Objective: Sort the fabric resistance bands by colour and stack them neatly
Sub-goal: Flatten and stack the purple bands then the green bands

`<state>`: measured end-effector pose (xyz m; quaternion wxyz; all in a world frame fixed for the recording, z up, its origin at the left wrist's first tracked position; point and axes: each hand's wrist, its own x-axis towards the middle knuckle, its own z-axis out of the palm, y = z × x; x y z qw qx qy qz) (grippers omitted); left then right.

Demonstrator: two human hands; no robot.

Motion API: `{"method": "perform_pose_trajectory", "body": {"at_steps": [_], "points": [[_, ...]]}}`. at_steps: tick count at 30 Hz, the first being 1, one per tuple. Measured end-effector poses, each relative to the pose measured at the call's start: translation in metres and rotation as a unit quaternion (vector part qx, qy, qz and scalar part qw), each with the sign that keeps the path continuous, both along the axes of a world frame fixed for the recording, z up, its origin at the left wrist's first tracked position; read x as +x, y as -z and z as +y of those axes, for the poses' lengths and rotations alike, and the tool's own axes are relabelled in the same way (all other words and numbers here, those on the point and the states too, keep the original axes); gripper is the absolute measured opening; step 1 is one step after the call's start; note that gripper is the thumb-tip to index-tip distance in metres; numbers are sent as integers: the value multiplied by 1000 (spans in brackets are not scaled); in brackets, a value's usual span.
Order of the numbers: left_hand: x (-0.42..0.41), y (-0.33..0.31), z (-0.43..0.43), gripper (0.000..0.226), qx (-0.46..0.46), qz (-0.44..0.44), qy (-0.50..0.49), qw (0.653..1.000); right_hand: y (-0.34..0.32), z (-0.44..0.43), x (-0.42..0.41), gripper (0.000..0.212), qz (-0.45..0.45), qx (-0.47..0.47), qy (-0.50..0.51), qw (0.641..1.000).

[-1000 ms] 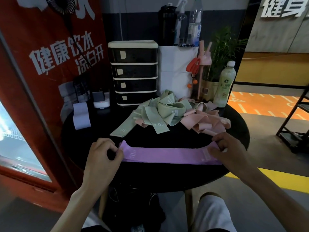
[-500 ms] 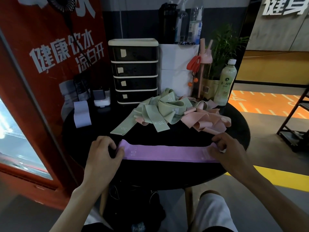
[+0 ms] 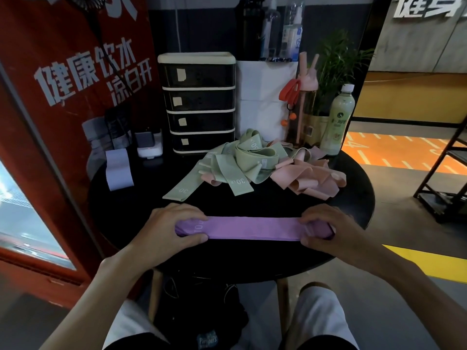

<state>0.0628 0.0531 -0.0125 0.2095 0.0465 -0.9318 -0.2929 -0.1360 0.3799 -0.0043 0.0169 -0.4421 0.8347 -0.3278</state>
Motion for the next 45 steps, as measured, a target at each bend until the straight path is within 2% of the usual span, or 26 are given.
{"method": "perform_pose_trajectory", "body": {"at_steps": [6,10,12,14,16,19,23,27,29,32,33,39,40,42,43,45], "points": [[0,1,-1,56,9,-11,1,1000,2,0,-3,42,2,5,0,1000],[-2,-5,-1,50,-34,-39,4,999,0,2,-7,40,4,34,-16,999],[-7,-15,0,50,-45,-37,-5,998,-8,-1,-9,36,-12,10,-26,1000],[-19,-31,4,54,-55,-26,-11,998,-20,-9,-14,23,-29,-46,-8,998],[-42,-50,12,55,-89,-21,-10,996,-29,-20,-30,18,-16,-93,11,995],[-91,-71,23,38,-140,-7,-10,990,-33,-40,-64,32,-5,-99,53,994],[-160,-80,32,46,-160,-12,-18,987,-36,-70,-100,55,44,-35,162,985],[-216,-72,28,51,-168,-29,-34,985,-21,-92,-129,69,74,49,126,988],[-233,-64,21,38,-151,-22,-26,988,-12,-97,-140,74,61,60,109,990],[-243,-54,9,7,-107,6,-4,994,-3,-102,-148,60,52,44,92,993],[-244,-55,4,4,-86,16,-2,996,-2,-102,-151,52,58,32,81,994],[-237,-80,-35,10,25,104,-95,990,-6,-109,-165,9,66,-62,84,992],[-235,-85,-41,11,25,120,-106,987,-9,-111,-167,8,68,-68,95,991],[-231,-95,-49,11,1,155,-119,981,-16,-113,-170,27,77,-109,122,984],[-229,-100,-51,11,-9,172,-125,977,-20,-115,-171,29,82,-141,137,977],[-226,-106,-51,11,-32,198,-130,971,-28,-117,-174,9,87,-196,174,961]]}}
